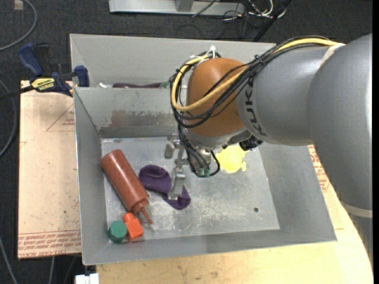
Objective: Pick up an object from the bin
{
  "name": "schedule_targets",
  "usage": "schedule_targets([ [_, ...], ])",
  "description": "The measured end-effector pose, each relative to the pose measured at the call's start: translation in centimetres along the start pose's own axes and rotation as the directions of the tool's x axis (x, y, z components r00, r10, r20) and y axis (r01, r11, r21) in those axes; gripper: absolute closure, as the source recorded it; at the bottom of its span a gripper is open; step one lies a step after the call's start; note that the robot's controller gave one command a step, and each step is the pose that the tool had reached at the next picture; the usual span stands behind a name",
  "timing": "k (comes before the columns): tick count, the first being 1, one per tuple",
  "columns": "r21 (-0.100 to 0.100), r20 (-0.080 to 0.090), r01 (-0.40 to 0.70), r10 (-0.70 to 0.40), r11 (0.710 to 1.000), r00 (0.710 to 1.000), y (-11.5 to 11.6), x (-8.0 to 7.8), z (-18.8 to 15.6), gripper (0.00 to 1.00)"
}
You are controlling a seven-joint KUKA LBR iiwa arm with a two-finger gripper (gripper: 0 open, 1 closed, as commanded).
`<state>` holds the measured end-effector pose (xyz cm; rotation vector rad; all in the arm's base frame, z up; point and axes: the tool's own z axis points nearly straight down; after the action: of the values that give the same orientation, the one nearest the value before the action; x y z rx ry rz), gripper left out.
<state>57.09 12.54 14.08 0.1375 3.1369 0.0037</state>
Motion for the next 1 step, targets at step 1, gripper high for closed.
schedule_targets([
  [1, 0.002, -0.007, -0.047, 0.047, 0.999, 0.999, 0.27, 1.58, 2.54, 0.00],
])
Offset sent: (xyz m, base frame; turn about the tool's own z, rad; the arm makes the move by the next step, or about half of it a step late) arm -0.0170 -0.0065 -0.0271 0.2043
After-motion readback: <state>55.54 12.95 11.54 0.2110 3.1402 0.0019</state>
